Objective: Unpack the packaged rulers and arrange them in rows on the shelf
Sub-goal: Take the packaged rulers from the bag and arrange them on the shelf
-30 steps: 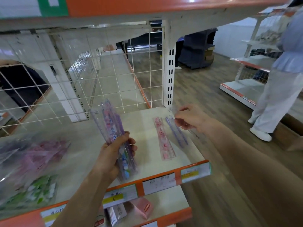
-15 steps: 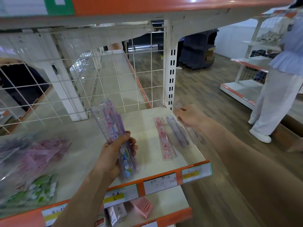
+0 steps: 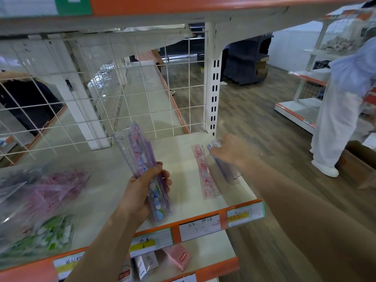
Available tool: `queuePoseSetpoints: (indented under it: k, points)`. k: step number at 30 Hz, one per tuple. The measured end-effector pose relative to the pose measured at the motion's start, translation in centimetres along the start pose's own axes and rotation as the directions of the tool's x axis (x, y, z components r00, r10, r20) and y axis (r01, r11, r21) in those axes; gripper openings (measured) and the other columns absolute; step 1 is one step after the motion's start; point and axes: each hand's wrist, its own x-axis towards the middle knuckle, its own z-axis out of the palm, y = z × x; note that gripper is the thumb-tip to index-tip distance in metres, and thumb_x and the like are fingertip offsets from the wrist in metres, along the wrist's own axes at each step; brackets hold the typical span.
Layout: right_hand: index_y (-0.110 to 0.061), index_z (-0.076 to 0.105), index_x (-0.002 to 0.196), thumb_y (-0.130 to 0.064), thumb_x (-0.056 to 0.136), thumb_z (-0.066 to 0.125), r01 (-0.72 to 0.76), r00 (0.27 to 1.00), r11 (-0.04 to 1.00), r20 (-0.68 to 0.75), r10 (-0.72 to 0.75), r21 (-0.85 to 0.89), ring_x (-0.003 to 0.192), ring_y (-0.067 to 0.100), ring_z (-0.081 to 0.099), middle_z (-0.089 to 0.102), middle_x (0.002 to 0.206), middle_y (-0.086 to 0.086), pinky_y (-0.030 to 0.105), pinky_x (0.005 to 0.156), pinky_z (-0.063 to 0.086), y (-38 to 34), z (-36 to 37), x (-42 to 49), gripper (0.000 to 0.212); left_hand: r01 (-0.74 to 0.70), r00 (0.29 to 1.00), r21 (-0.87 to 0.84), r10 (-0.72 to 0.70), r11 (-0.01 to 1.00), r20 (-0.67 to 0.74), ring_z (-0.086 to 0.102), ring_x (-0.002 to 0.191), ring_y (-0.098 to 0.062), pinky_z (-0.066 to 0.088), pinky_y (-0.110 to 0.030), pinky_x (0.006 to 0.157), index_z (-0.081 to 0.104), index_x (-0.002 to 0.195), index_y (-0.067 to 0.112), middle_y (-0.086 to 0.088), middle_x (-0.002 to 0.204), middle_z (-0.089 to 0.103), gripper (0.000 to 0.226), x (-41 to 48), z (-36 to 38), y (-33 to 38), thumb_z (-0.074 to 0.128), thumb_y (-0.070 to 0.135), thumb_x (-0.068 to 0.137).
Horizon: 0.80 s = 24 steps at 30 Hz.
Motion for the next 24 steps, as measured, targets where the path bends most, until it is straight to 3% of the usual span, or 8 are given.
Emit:
queuePoseSetpoints:
  k: [4, 12, 14, 16, 18, 21, 22, 24]
  points:
    - [-0.011, 0.045, 0.068, -0.033, 0.087, 0.055, -0.009, 1.000, 0.998, -0.006, 0.009, -0.063, 0.071, 0.022, 0.054, 0.051, 0.069, 0.002, 0.027, 0.061, 0.042, 0.0, 1.3, -0.1, 0.031, 0.005, 1.000, -0.007, -0.005, 1.000, 0.001, 0.059, 0.054, -0.021, 0.052, -0.026, 0.051, 0.060, 0.088, 0.009, -0.010, 0.069, 0.061, 0.003, 0.0, 0.1, 0.1, 0.057, 0.007, 0.089]
    - [-0.009, 0.049, 0.069, -0.038, 0.090, 0.052, 0.014, 1.000, 0.991, -0.024, -0.018, -0.137, 0.065, 0.020, 0.051, 0.051, 0.071, 0.005, 0.027, 0.059, 0.040, 0.0, 1.8, -0.2, 0.036, 0.020, 1.000, 0.000, -0.020, 1.000, -0.009, 0.059, 0.053, -0.020, 0.052, -0.026, 0.051, 0.058, 0.089, 0.009, -0.010, 0.069, 0.061, 0.002, -0.1, 0.2, 0.2, 0.057, 0.007, 0.090]
    - [-0.007, 0.056, 0.078, -0.041, 0.092, 0.048, 0.024, 0.999, 0.968, -0.028, -0.032, -0.251, 0.067, 0.020, 0.051, 0.049, 0.070, 0.003, 0.028, 0.060, 0.040, -0.2, 1.5, -0.3, 0.037, 0.023, 1.000, 0.002, -0.023, 1.000, -0.012, 0.059, 0.053, -0.019, 0.051, -0.026, 0.050, 0.058, 0.089, 0.009, -0.009, 0.069, 0.061, 0.002, -0.2, 0.4, 0.3, 0.056, 0.009, 0.090]
    - [-0.005, 0.063, 0.095, -0.041, 0.092, 0.047, 0.066, 0.993, 0.956, -0.071, -0.090, -0.287, 0.079, 0.025, 0.057, 0.055, 0.082, 0.007, 0.029, 0.066, 0.043, -1.0, 1.0, -0.7, 0.039, 0.037, 0.999, -0.008, -0.037, 0.999, -0.011, 0.058, 0.052, -0.019, 0.050, -0.026, 0.050, 0.058, 0.090, 0.008, -0.009, 0.068, 0.062, 0.004, -0.3, 0.4, 0.4, 0.054, 0.010, 0.090]
    - [-0.012, 0.064, 0.103, -0.038, 0.092, 0.048, 0.137, 0.983, 0.983, -0.103, -0.150, -0.121, 0.095, 0.028, 0.060, 0.060, 0.103, 0.008, 0.032, 0.076, 0.045, -2.7, 0.5, -1.6, 0.033, 0.057, 0.998, -0.021, -0.057, 0.998, -0.008, 0.058, 0.052, -0.020, 0.050, -0.027, 0.049, 0.058, 0.092, 0.006, -0.010, 0.069, 0.062, 0.007, -0.3, 0.4, 0.5, 0.052, 0.009, 0.090]
    - [-0.015, 0.058, 0.069, -0.039, 0.089, 0.054, 0.245, 0.968, 0.926, -0.022, -0.250, 0.285, 0.072, 0.019, 0.056, 0.060, 0.072, 0.000, 0.029, 0.064, 0.038, -6.2, 0.6, -3.4, 0.032, 0.056, 0.998, -0.026, -0.057, 0.998, -0.014, 0.059, 0.052, -0.022, 0.050, -0.027, 0.047, 0.061, 0.088, 0.005, -0.013, 0.071, 0.064, 0.006, -0.2, 0.5, 0.5, 0.056, 0.007, 0.090]
    - [-0.010, 0.058, 0.068, -0.042, 0.087, 0.057, 0.231, 0.965, 0.896, 0.030, -0.261, 0.380, 0.068, 0.017, 0.054, 0.057, 0.067, -0.001, 0.030, 0.062, 0.038, -7.2, 0.7, -4.0, 0.038, 0.050, 0.998, -0.021, -0.050, 0.999, -0.024, 0.059, 0.051, -0.022, 0.050, -0.026, 0.046, 0.062, 0.084, 0.004, -0.013, 0.071, 0.064, 0.007, -0.2, 0.6, 0.5, 0.058, 0.006, 0.089]
    - [-0.007, 0.066, 0.081, -0.049, 0.083, 0.062, 0.193, 0.955, 0.870, 0.119, -0.273, 0.453, 0.075, 0.014, 0.060, 0.065, 0.077, 0.000, 0.030, 0.068, 0.044, -8.6, 1.1, -4.9, 0.043, 0.027, 0.999, 0.005, -0.027, 1.000, -0.046, 0.059, 0.050, -0.020, 0.050, -0.025, 0.045, 0.064, 0.077, 0.003, -0.012, 0.069, 0.064, 0.010, -0.3, 0.7, 0.5, 0.061, 0.005, 0.087]
